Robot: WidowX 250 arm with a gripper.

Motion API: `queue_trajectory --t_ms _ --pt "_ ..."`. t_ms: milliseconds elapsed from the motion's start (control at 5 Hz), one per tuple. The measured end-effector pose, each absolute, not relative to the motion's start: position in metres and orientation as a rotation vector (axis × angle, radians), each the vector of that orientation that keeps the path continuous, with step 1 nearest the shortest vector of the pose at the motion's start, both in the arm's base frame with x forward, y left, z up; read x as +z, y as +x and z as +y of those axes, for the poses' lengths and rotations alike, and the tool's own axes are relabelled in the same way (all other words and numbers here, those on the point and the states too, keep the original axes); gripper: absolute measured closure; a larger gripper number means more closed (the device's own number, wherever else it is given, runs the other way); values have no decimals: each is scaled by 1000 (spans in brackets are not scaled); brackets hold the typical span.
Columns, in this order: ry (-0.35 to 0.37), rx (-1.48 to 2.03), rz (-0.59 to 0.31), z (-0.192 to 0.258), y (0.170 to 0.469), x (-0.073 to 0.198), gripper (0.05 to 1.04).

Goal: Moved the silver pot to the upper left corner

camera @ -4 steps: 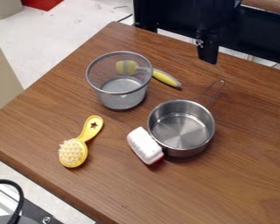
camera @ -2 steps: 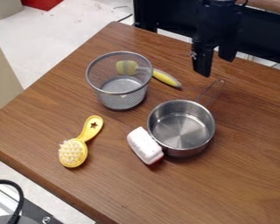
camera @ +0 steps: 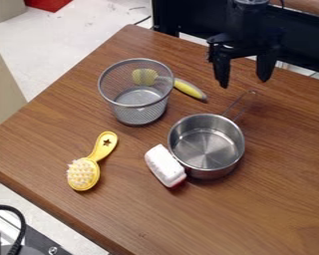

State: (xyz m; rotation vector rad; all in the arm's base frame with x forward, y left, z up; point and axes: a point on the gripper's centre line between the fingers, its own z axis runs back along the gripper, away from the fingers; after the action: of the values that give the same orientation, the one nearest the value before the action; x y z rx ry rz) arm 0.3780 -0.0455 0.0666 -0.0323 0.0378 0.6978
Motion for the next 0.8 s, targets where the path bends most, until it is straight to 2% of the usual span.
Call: queue_trajectory --t_ms 200,400,800 --pt "-39 462 15 -50 382 71 83" --pt "-40 205 40 -54 384 58 83" --pt "-127 -302 4 -66 374 35 83"
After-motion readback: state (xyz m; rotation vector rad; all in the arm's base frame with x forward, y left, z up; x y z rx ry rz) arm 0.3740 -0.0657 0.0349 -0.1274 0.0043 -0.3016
